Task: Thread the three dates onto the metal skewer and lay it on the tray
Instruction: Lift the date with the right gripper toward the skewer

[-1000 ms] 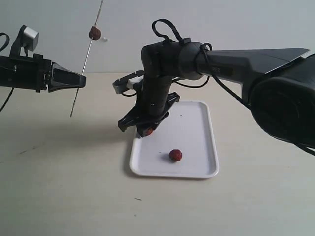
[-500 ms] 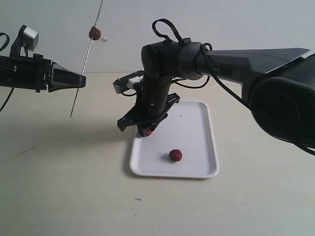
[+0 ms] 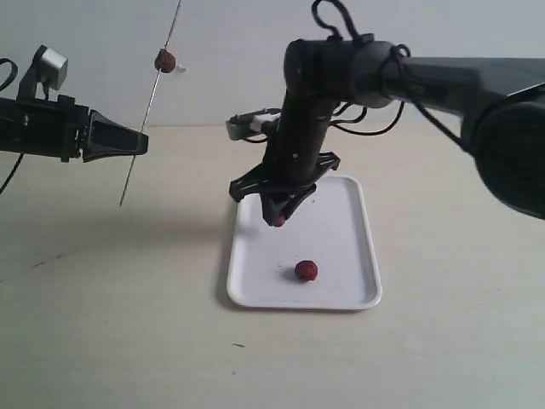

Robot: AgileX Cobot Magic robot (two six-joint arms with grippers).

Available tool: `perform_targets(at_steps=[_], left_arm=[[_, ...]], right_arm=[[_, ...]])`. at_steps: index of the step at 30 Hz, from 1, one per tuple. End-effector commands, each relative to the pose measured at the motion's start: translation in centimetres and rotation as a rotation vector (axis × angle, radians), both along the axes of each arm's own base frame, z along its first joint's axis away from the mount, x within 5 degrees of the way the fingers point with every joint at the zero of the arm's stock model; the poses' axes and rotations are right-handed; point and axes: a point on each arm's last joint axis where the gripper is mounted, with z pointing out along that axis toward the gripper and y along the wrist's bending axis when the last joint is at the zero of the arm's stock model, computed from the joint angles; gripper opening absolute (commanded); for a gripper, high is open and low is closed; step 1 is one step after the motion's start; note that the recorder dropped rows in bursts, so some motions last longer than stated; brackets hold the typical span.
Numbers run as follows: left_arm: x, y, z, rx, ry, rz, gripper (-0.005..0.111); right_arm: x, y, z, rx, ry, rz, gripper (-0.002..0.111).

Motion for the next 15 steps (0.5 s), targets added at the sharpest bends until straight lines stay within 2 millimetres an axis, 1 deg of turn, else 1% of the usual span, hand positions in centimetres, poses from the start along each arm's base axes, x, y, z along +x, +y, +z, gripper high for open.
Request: perform_targets(at_steps=[1,4,7,11,15], left_arm=[[-0.3,-0.1,0.3,0.045,-0.032,-0.05,0.0],[-0.9,-0.8,-0.4,0.134,-0.099,-0.166,0.0],[-1.5,-1.9,-1.0,0.216,-0.127,-0.261,0.0],[-1.4,-2.8,-2.1,0.376,-0.165,-0.298,0.0],[-1.5,-3.1,-2.6,0.456,-0.19,-0.326,0.0]], right_arm=[[0.5,-2.6,2.8,0.187,0.028,0.004,0.026],[1.3,-5.0,3.4,0.266,0.015,-0.039,0.026],[2.2,-7.7,3.8,0.353,0.008,-0.107,0.026],[3.1,-11.4,4.4,0.454,-0.03,-0.163,0.026],[3.6,-14.8,4.9,0.542,-0.067,-0.23,0.026]])
